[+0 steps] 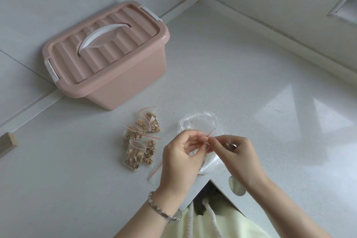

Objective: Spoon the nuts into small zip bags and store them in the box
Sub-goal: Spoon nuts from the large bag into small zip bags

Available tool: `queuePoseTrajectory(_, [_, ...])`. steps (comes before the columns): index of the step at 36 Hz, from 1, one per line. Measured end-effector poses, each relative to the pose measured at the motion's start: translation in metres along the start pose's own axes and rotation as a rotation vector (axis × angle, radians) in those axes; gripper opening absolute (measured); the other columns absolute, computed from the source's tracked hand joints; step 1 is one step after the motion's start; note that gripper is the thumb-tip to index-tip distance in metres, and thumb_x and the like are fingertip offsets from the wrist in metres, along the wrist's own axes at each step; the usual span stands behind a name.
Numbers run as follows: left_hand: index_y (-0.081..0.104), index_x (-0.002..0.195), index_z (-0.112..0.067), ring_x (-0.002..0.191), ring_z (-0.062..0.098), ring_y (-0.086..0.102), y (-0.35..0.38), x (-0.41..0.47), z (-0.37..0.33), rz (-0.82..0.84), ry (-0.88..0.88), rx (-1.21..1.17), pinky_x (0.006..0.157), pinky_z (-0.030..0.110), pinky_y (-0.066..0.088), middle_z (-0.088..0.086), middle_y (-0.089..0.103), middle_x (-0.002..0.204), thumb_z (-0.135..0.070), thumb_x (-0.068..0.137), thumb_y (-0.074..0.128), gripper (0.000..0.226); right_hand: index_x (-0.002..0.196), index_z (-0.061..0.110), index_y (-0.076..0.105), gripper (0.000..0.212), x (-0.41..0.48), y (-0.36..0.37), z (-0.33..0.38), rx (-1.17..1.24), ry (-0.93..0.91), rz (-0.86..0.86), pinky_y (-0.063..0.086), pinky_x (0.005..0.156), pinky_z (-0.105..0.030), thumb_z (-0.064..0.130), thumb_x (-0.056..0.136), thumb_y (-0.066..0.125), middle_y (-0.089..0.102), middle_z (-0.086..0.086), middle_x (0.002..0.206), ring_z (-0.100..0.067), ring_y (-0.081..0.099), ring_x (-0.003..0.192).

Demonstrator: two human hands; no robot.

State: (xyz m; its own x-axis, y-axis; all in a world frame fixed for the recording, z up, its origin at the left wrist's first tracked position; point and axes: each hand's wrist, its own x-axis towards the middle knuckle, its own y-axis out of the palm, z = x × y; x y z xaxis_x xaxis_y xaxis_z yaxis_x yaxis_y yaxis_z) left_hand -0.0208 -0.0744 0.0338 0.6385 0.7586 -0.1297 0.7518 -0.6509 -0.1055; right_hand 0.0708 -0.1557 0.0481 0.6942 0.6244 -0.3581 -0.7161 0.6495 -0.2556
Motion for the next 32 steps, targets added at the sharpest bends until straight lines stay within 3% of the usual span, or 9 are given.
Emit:
queuePoseTrajectory(6, [0.058, 0.087, -0.031, 0.081, 0.004, 0.068, 0.003, 0.003, 0.003, -0.03, 0.172, 0.166, 0.076, 0.014, 0.053, 0.004, 0.066, 0.087, 0.01, 0.073, 0.071, 0.045, 0.066, 0.024, 0.072, 0.019, 0.001, -0.001, -0.001, -0.006, -0.009, -0.026, 0.039, 0.058, -0.002, 0.02, 0.084, 0.065, 0.07, 0.015, 0.065, 0.006, 0.062, 0.061])
queuePoseTrajectory(10, [0.064, 0.095, -0.013, 0.088, -0.003, 0.065, 0.003, 0.006, 0.007, 0.012, 0.3, 0.299, 0.076, 0.012, 0.052, -0.003, 0.053, 0.101, 0.01, 0.074, 0.07, 0.032, 0.066, 0.023, 0.071, 0.019, 0.002, -0.002, -0.003, -0.032, -0.007, -0.044, 0.037, 0.052, -0.003, 0.017, 0.084, 0.065, 0.069, 0.016, 0.063, 0.006, 0.058, 0.053])
queuePoseTrajectory(14, [0.071, 0.095, -0.007, 0.078, 0.003, 0.061, -0.001, 0.009, 0.009, 0.085, 0.327, 0.471, 0.067, 0.012, 0.051, -0.006, 0.055, 0.093, -0.014, 0.077, 0.065, 0.02, 0.067, 0.025, 0.072, 0.019, 0.003, -0.004, -0.007, -0.095, -0.043, -0.037, 0.043, 0.059, -0.012, 0.016, 0.082, 0.066, 0.07, 0.013, 0.065, -0.002, 0.06, 0.056])
queuePoseTrajectory(16, [0.073, 0.089, -0.01, 0.069, 0.007, 0.059, -0.004, 0.01, 0.008, 0.128, 0.308, 0.515, 0.062, 0.013, 0.049, -0.005, 0.059, 0.085, -0.02, 0.079, 0.063, 0.017, 0.068, 0.022, 0.073, 0.016, 0.004, -0.006, -0.007, -0.157, -0.106, -0.015, 0.038, 0.057, -0.007, 0.014, 0.081, 0.066, 0.07, 0.012, 0.063, 0.004, 0.056, 0.051])
queuePoseTrajectory(19, [0.073, 0.08, -0.011, 0.067, 0.008, 0.058, -0.007, 0.012, 0.005, 0.154, 0.221, 0.497, 0.061, 0.017, 0.048, -0.006, 0.06, 0.077, -0.013, 0.081, 0.067, 0.006, 0.071, 0.019, 0.074, 0.014, 0.004, -0.009, -0.007, -0.322, -0.258, 0.024, 0.038, 0.06, -0.002, 0.011, 0.081, 0.068, 0.067, 0.018, 0.062, 0.011, 0.059, 0.06])
queuePoseTrajectory(22, [0.07, 0.07, -0.014, 0.06, 0.007, 0.059, -0.01, 0.014, 0.002, 0.178, -0.034, 0.349, 0.063, 0.021, 0.049, -0.003, 0.062, 0.07, -0.006, 0.081, 0.067, 0.014, 0.067, 0.017, 0.072, 0.018, 0.002, -0.01, -0.008, -0.43, -0.382, 0.053, 0.035, 0.055, 0.001, 0.006, 0.08, 0.068, 0.067, 0.014, 0.064, 0.013, 0.055, 0.056])
queuePoseTrajectory(27, [0.07, 0.066, -0.013, 0.054, 0.012, 0.059, -0.01, 0.015, -0.003, 0.153, -0.372, 0.01, 0.058, 0.022, 0.048, 0.001, 0.066, 0.059, -0.003, 0.081, 0.065, 0.019, 0.068, 0.01, 0.072, 0.017, 0.002, -0.012, -0.004, -0.386, -0.394, 0.065, 0.034, 0.053, 0.001, 0.003, 0.082, 0.065, 0.069, 0.005, 0.061, 0.01, 0.053, 0.05])
queuePoseTrajectory(29, [0.068, 0.065, -0.012, 0.054, 0.008, 0.059, -0.01, 0.013, 0.001, 0.1, -0.253, 0.167, 0.059, 0.018, 0.048, 0.0, 0.065, 0.061, -0.006, 0.08, 0.066, 0.017, 0.069, 0.01, 0.072, 0.017, 0.002, -0.01, -0.003, -0.39, -0.319, 0.076, 0.035, 0.054, -0.001, 0.005, 0.083, 0.064, 0.069, 0.007, 0.063, 0.013, 0.053, 0.051])
queuePoseTrajectory(32, [0.055, 0.058, -0.011, 0.055, 0.009, 0.053, -0.011, 0.011, 0.009, -0.045, 0.173, 0.571, 0.052, 0.009, 0.039, -0.006, 0.053, 0.064, -0.013, 0.076, 0.061, 0.019, 0.071, 0.012, 0.072, 0.016, 0.002, -0.008, -0.003, -0.405, -0.197, 0.032, 0.036, 0.053, -0.004, 0.012, 0.084, 0.063, 0.07, 0.006, 0.067, 0.013, 0.05, 0.048])
